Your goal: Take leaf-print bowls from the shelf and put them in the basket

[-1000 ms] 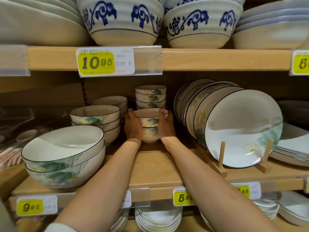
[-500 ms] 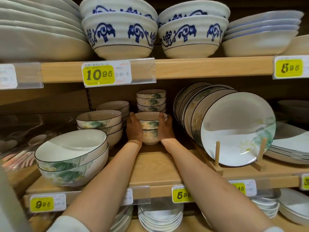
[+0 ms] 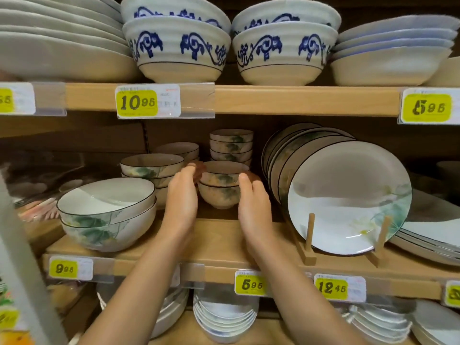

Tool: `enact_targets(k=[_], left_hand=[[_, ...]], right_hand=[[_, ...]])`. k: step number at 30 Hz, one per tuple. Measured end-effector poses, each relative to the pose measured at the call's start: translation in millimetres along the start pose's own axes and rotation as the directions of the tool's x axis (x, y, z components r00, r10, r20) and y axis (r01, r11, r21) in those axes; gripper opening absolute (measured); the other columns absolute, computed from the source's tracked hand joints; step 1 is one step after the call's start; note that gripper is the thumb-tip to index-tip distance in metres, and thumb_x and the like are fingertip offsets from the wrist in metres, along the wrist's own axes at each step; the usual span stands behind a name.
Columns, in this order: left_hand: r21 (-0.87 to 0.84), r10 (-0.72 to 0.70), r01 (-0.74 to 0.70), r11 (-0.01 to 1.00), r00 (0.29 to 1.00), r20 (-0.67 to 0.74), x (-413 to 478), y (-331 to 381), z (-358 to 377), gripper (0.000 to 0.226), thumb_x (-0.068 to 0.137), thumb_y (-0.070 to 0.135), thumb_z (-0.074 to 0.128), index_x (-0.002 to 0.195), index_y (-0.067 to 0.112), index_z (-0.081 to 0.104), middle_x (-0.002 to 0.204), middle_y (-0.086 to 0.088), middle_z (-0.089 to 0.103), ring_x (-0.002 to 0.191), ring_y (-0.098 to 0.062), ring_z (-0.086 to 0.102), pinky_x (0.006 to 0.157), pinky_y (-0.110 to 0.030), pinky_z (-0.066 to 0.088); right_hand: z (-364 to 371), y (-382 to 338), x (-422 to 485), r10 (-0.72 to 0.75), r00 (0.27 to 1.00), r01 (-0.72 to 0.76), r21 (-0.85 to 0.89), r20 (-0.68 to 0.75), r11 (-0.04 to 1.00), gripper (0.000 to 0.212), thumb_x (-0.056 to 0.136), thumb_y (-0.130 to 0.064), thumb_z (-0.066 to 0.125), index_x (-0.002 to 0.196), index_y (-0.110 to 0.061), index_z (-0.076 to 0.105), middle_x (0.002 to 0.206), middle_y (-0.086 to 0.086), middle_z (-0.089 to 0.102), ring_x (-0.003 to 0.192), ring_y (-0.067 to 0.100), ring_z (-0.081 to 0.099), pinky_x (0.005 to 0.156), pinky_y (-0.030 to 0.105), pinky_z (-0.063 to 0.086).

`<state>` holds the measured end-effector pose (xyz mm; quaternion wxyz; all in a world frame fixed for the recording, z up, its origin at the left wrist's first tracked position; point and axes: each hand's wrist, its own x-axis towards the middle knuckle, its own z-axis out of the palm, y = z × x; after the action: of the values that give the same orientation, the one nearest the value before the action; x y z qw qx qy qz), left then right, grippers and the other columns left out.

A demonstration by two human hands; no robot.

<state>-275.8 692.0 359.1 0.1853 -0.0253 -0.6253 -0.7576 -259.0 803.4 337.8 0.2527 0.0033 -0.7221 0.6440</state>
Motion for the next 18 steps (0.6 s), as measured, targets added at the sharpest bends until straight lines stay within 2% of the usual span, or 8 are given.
enact_targets(k=[3, 6, 8, 11, 15, 18], left_hand=[[-0.108, 0.096, -0.092, 0.99, 0.995, 0.033, -52.2, 9.5, -22.6, 0.033, 0.101, 0.022, 0.035, 0.102, 0.017, 0.068, 0.103, -0.005, 0.075, 0.102, -0.016, 0.07, 0.092, -0.03, 0.053], [-0.084, 0.07, -0.068, 0.994, 0.997, 0.019, -90.9, -1.7, -52.1, 0.033, 0.102, 0.017, 0.034, 0.103, 0.01, 0.067, 0.101, -0.01, 0.075, 0.098, -0.021, 0.071, 0.086, -0.03, 0.057], [-0.058, 0.041, -0.042, 0.997, 0.999, -0.031, -115.5, -11.8, -77.3, 0.032, 0.102, 0.013, 0.035, 0.1, 0.009, 0.066, 0.097, -0.011, 0.076, 0.093, -0.025, 0.072, 0.081, -0.03, 0.058], [-0.064, -0.016, 0.007, 0.998, 0.99, -0.138, -152.9, -24.3, -120.2, 0.024, 0.098, 0.016, 0.045, 0.096, 0.007, 0.067, 0.091, -0.013, 0.075, 0.083, -0.024, 0.072, 0.073, -0.029, 0.059], [-0.059, -0.112, 0.099, 0.993, 0.944, -0.311, -201.4, -36.4, -191.2, 0.029, 0.099, 0.006, 0.039, 0.093, 0.003, 0.067, 0.086, -0.015, 0.076, 0.073, -0.021, 0.071, 0.063, -0.024, 0.059], [-0.051, -0.179, 0.173, 0.984, 0.894, -0.41, -238.0, -37.8, -249.4, 0.029, 0.098, 0.001, 0.036, 0.094, 0.001, 0.065, 0.081, -0.013, 0.076, 0.069, -0.019, 0.07, 0.063, -0.026, 0.058]], right_hand=[[-17.0, 0.1, -32.0, -0.024, 0.996, 0.002, 0.256, 0.083, 0.967, 0.026, 0.1, -0.03, 0.041, 0.094, -0.033, 0.067, 0.098, -0.012, 0.071, 0.095, 0.002, 0.067, 0.083, 0.025, 0.053], [-24.4, 8.4, -67.2, 0.083, 0.972, -0.166, 0.39, 0.222, 0.906, 0.033, 0.101, -0.021, 0.04, 0.091, -0.017, 0.07, 0.095, 0.003, 0.075, 0.09, 0.016, 0.072, 0.08, 0.029, 0.058], [-21.4, 13.8, -92.0, 0.155, 0.926, -0.303, 0.432, 0.345, 0.849, 0.032, 0.101, -0.019, 0.039, 0.091, -0.01, 0.068, 0.091, 0.01, 0.075, 0.085, 0.021, 0.073, 0.074, 0.03, 0.059], [-6.0, 25.1, -123.7, 0.214, 0.864, -0.428, 0.442, 0.456, 0.788, 0.032, 0.101, -0.015, 0.039, 0.09, -0.004, 0.067, 0.086, 0.017, 0.074, 0.074, 0.024, 0.071, 0.063, 0.028, 0.059], [32.6, 38.6, -170.5, 0.292, 0.756, -0.553, 0.333, 0.586, 0.764, 0.032, 0.1, -0.013, 0.042, 0.086, -0.001, 0.068, 0.085, 0.021, 0.073, 0.068, 0.025, 0.07, 0.057, 0.028, 0.057], [67.4, 48.6, -211.0, 0.341, 0.676, -0.623, 0.259, 0.653, 0.738, 0.029, 0.099, -0.009, 0.043, 0.084, 0.0, 0.066, 0.078, 0.019, 0.073, 0.061, 0.021, 0.069, 0.053, 0.025, 0.057]])
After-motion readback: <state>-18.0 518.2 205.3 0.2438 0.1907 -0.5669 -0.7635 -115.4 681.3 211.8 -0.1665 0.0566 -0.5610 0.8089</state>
